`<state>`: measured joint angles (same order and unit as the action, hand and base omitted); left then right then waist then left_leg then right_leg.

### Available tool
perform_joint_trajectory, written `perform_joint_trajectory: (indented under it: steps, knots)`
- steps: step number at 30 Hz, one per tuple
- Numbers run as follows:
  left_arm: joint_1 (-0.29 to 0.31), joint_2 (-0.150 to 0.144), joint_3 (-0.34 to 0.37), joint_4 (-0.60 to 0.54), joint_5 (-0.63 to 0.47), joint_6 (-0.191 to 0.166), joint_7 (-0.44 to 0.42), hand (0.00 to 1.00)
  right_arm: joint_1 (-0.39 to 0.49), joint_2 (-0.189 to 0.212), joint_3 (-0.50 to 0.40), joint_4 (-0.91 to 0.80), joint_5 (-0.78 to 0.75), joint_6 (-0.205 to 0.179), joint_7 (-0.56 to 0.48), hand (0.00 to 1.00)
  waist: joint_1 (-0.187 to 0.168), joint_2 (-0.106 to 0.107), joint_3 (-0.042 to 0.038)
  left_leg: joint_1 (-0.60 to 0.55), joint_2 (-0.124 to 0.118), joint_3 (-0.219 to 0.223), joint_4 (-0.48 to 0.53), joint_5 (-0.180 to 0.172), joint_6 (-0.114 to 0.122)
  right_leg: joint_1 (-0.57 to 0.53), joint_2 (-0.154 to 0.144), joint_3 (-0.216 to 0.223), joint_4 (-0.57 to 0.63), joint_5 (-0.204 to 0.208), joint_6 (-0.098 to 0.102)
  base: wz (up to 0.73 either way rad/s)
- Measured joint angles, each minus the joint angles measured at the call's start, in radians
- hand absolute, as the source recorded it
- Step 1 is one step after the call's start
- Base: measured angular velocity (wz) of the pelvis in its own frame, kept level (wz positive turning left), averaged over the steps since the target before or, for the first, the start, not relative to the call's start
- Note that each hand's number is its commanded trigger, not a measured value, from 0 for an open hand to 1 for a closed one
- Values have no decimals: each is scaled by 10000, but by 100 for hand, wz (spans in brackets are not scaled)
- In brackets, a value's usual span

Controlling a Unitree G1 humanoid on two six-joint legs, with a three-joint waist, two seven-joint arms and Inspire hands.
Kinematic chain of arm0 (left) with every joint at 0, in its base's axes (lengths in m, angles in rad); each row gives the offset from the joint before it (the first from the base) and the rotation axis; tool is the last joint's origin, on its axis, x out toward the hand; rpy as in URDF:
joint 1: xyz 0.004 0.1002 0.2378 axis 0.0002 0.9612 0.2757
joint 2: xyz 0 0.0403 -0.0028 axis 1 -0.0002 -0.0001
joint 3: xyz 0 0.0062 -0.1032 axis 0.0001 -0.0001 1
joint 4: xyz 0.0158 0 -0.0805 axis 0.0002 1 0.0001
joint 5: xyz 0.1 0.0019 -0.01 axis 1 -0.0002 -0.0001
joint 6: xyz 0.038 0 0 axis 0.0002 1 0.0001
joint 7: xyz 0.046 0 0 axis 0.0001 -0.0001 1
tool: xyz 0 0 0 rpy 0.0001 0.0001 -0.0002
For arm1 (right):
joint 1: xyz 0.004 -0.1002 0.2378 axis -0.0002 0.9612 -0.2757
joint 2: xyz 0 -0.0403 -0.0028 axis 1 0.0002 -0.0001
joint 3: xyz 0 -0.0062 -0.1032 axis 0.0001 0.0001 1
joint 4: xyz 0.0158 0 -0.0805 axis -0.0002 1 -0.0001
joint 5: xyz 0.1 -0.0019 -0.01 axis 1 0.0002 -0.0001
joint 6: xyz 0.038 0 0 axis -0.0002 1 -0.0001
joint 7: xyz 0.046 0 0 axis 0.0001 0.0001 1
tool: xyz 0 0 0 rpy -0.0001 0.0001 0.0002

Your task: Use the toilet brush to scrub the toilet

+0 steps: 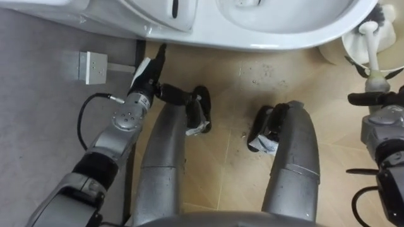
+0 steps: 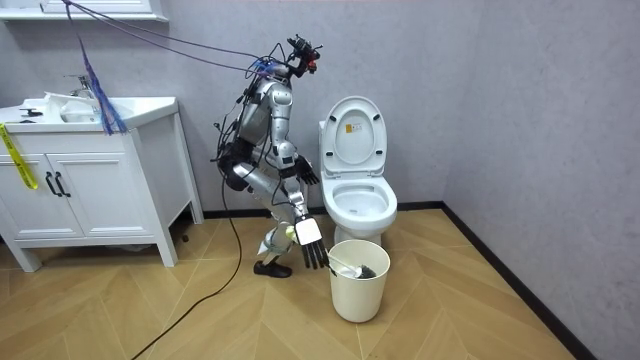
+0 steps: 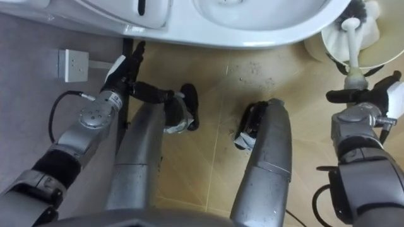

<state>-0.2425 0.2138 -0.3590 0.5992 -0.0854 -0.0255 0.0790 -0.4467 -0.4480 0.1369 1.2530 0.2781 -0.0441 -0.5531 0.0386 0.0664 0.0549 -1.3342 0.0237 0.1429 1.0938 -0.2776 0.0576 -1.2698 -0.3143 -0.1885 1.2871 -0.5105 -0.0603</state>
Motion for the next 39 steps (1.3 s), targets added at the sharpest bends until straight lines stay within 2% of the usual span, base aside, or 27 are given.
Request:
perform_joint_trajectory:
  steps: [6, 8, 9, 10, 11, 23, 28, 32, 34, 39]
  knots:
    - [123, 1, 9, 0, -8, -3, -2, 0, 2, -7, 8, 89, 22, -6, 240, 0, 9, -2, 1, -6, 46, -5, 54, -42, -28, -20, -4, 18, 43, -36, -27, -1]
    - [140, 4, 31, -2, -15, -9, -2, 0, 30, -8, 70, 143, 144, -15, 437, 0, 10, -3, 2, -26, 137, -15, 69, -63, -30, -27, 7, 1, 30, -36, -31, -2]
    - [148, 9, 31, -4, -13, -18, -2, 0, 40, -9, 236, 207, 304, -26, 558, 53, 10, -3, 2, -54, 168, -5, 124, -105, -34, -33, 19, -23, 38, -48, -53, -4]
    - [148, 8, 27, -4, -13, -18, -3, 0, 46, -9, 311, 237, 356, -25, 624, 70, 4, -3, 2, -72, 171, -5, 142, -117, -30, -44, 21, -28, 41, -51, -58, -4]
    - [136, 7, 25, -4, -11, -21, -3, 0, 61, -11, 411, 290, 396, -25, 777, 100, -16, -4, 2, -107, 173, -1, 148, -125, -23, -72, 22, -29, 39, -52, -56, 0]
    - [225, 13, 15, -19, 7, -32, -12, 0, 352, -15, 791, 744, 739, 30, 2071, 100, -47, -21, 8, -174, 202, 205, 481, -331, 157, -248, -75, 240, 352, -148, 104, -1]
    - [274, 13, 9, -19, 10, -32, -10, 0, 362, -10, 847, 825, 800, 237, 2277, 100, -44, -24, 7, -175, 201, 213, 529, -335, 170, -245, -87, 244, 379, -144, 117, 0]
    - [589, -2, 2, -272, 7, -12, -4, 0, 542, 10, 966, 787, 910, 244, 2500, 100, -75, -25, 4, -162, 205, 209, 527, -336, 169, -229, -74, 247, 379, -144, 117, 0]
    - [679, -1, 5, -312, 3, -12, -4, 0, 574, 12, 969, 767, 1013, 242, 2512, 100, -56, -28, -1, -135, 240, 196, 535, -337, 168, -190, 5, 237, 365, -143, 116, -4]
    - [1141, 24, 33, -281, -81, -20, -4, 0, 797, 244, 1059, 719, 1399, 342, 2861, 100, 1, -20, -7, 568, 512, 109, 346, -396, 93, 640, 261, 38, -88, -61, 85, -13]
